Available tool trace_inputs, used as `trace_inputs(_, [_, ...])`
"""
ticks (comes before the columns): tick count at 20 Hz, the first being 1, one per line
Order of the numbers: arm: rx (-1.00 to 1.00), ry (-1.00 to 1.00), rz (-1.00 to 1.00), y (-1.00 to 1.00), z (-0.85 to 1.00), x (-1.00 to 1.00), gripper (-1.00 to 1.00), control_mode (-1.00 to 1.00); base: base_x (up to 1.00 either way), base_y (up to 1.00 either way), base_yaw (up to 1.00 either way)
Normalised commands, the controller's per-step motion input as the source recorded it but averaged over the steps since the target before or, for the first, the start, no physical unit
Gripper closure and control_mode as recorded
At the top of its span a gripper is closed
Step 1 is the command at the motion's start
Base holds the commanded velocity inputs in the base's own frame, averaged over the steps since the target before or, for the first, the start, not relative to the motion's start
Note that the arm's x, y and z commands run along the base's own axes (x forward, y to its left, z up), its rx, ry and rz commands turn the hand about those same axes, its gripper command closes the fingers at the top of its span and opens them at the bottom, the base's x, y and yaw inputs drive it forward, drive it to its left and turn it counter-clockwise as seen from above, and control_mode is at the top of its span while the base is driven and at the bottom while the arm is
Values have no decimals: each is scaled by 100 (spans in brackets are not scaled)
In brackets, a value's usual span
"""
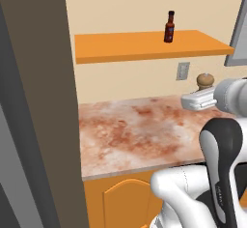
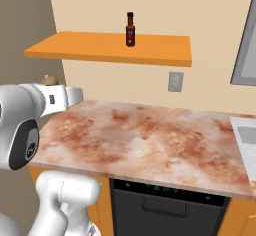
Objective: Take 2 condiments from the cabinet and move them on the counter near the stove.Make sure the condiments are lined up with each other, next to each other.
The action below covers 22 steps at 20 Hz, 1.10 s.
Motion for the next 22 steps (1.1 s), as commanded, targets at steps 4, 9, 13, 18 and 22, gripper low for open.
trace_inputs(4, [0,0,0,0,0,0,100,100,-3,-3,0])
trace_inputs(9, [0,0,0,0,0,0,100,100,-28,-50,-15])
trace_inputs(13, [0,0,0,0,0,0,100,100,-34,-59,-49])
trace_inputs(18, [0,0,0,0,0,0,100,100,-21,-61,-77])
trace_inputs(22, [0,0,0,0,0,0,100,100,0,-60,-79])
